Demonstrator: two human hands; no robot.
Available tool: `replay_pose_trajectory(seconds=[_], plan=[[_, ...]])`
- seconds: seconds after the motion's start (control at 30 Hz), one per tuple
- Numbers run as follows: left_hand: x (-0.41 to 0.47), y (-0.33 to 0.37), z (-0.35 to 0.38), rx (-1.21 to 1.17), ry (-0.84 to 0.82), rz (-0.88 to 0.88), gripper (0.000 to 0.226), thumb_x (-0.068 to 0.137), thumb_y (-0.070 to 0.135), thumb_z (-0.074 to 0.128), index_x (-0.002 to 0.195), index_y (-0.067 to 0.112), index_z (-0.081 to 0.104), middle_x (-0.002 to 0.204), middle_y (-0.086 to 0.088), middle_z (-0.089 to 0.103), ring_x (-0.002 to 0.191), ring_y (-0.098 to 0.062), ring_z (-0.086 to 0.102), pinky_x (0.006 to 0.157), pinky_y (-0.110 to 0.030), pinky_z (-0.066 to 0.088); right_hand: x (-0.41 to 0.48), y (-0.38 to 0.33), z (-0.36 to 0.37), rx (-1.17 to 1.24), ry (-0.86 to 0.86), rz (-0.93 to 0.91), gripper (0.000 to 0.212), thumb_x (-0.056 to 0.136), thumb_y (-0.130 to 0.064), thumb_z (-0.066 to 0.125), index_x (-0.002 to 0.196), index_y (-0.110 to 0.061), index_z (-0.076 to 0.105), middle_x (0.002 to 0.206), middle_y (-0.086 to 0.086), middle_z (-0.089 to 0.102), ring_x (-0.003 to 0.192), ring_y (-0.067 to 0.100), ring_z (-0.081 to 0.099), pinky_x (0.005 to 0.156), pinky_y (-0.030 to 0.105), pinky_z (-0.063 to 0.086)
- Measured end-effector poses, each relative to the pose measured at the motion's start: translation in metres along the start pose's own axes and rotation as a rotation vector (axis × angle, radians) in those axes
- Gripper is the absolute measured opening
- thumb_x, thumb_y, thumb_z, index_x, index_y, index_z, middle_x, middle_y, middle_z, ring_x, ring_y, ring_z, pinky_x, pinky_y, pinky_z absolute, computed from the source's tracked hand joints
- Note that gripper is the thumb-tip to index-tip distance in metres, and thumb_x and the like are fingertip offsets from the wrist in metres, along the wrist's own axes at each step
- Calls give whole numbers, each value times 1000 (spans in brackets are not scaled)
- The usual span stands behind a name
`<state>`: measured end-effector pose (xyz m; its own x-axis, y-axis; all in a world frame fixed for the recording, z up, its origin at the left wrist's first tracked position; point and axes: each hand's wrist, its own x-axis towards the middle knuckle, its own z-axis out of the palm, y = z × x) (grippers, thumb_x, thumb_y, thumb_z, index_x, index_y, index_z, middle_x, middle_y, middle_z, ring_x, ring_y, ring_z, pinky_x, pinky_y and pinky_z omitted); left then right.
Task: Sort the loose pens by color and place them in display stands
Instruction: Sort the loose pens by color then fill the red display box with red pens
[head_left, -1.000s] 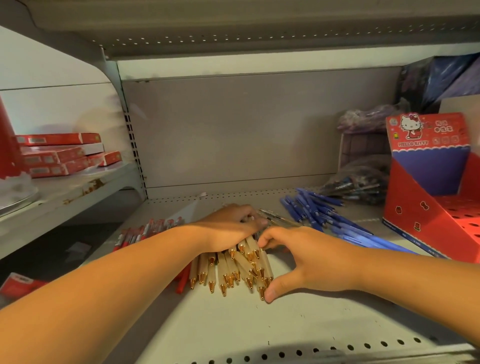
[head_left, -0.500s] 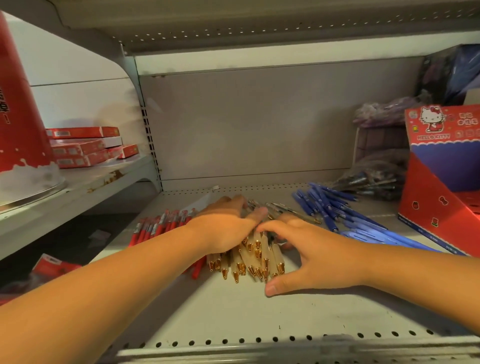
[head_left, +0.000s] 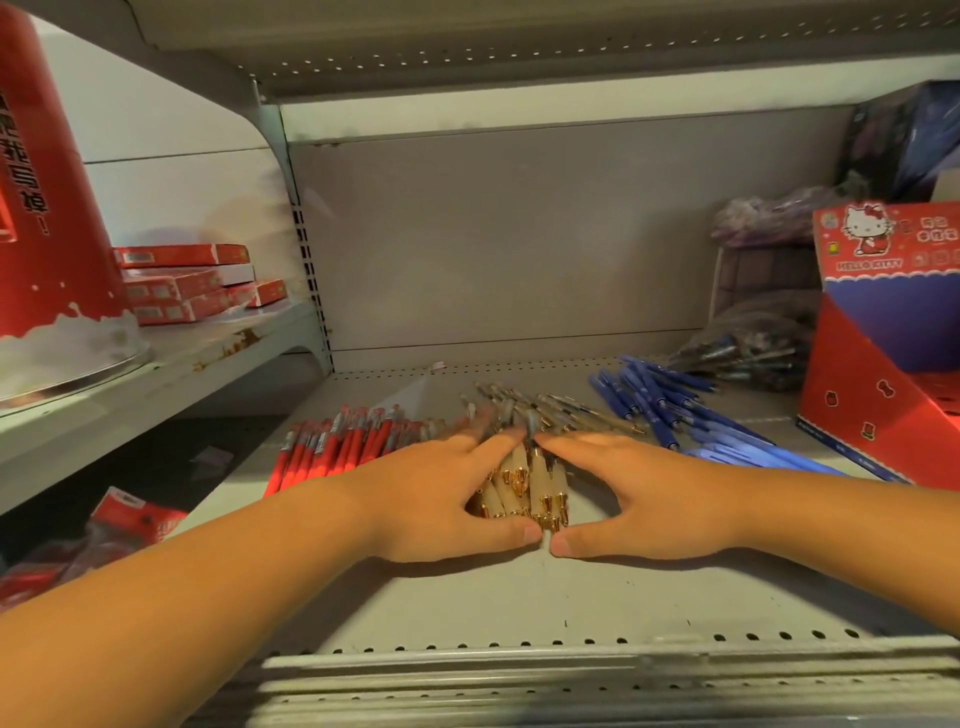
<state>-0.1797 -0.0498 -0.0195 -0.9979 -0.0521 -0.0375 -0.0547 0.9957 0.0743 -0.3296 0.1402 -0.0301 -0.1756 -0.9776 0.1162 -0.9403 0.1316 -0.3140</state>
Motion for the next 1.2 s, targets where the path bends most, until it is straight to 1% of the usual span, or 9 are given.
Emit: replay_pose_trajectory(seconds=[0.07,0.2,0.33,0.53,0.63,0.77,0.9,1.0,1.2], plan=[[-2,-3,-3,18,12,25,92,75,91,27,149,48,-5,149,8,38,125,-11,43,105,-28,36,-2,1,1,22,-17,27,82,78,-70,60,146,-42,23,144,-16,39,120,-5,37,90,5,33],[-7,-13,-6,72,48,44,86,77,90,23,150,47,4,139,12,49,123,-11,48,106,-29,37,-4,4,5,41,-32,57,93,81,-67,60,151,-45,2,150,-18,26,129,-2,31,98,10,28],[-6,-11,-2,31,22,23,74,87,76,29,147,53,-8,160,8,21,136,-12,34,106,-23,26,-1,-2,5,25,2,14,78,84,-59,63,147,-45,19,138,-17,37,121,0,41,96,12,37],[2,9,-1,-179,17,12,83,81,84,31,149,51,-6,152,6,33,133,-15,36,111,-37,33,3,-14,5,416,21,-7,73,84,-22,73,143,-33,32,137,-11,48,125,4,50,105,29,45],[6,16,-2,-157,20,-24,88,75,90,25,149,49,3,151,4,36,135,-20,37,110,-45,35,5,-12,3,769,83,126,59,84,-3,67,131,-27,40,132,-9,54,124,3,53,104,25,46],[19,29,-8,-3,69,-30,89,72,91,22,149,46,17,161,0,21,146,-27,21,115,-48,27,14,-5,-2,856,264,338,44,85,9,55,119,-18,50,118,9,63,111,23,62,100,42,50],[33,44,-8,46,5,47,81,75,88,35,145,49,21,150,8,38,135,-22,39,109,-48,35,23,3,-10,1010,314,483,42,82,17,45,106,-16,53,113,15,57,100,28,64,73,33,61],[35,45,-5,126,-16,23,76,75,87,40,138,45,33,140,8,46,126,-23,47,102,-46,41,40,22,-27,733,341,604,28,89,10,49,93,-17,58,94,9,63,81,24,69,56,33,60],[31,45,-1,100,45,-16,62,76,86,39,125,48,42,128,11,50,112,-21,54,93,-43,48,77,63,-53,66,151,552,15,87,-21,57,95,-15,67,81,2,62,72,15,60,63,31,49]])
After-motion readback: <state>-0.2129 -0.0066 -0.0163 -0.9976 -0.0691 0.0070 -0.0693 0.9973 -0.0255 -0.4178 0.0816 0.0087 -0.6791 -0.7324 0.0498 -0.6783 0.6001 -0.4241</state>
